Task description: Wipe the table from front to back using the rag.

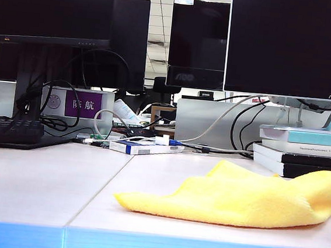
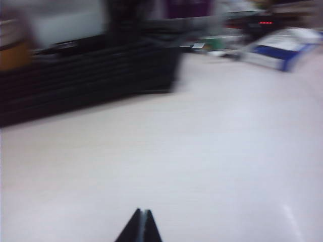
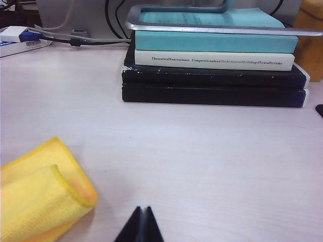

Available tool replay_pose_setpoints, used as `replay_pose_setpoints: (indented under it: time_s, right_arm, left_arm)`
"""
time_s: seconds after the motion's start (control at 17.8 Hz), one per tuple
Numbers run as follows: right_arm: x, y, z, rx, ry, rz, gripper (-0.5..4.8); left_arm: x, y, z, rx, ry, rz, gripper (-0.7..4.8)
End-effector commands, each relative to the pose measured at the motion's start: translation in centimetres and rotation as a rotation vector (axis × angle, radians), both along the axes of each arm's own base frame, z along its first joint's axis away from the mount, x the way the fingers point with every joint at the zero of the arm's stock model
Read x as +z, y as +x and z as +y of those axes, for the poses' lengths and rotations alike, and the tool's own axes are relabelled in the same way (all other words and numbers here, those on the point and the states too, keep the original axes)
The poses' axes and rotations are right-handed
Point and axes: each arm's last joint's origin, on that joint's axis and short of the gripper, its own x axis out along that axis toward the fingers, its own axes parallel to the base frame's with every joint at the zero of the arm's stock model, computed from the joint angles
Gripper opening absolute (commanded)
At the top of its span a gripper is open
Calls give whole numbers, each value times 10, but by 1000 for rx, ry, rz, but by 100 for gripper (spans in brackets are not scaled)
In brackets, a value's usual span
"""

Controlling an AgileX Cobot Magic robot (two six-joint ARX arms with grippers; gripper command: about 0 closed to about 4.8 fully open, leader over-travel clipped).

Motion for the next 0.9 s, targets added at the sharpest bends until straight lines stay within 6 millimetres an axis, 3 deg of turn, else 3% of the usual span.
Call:
replay_pose_setpoints:
  time_s: [0.06,0.5,0.9]
  right_arm:
    - [-1,0,0,1,-3,-1,0]
    - [-1,0,0,1,-3,-1,-1]
    - [-1,0,0,1,-3,-1,0]
  left_arm:
    - [-1,0,0,-133,-35,11,-5]
    - [-3,0,1,-129,-52,30,-5]
    - [-1,0,4,-20,-42,10,-5]
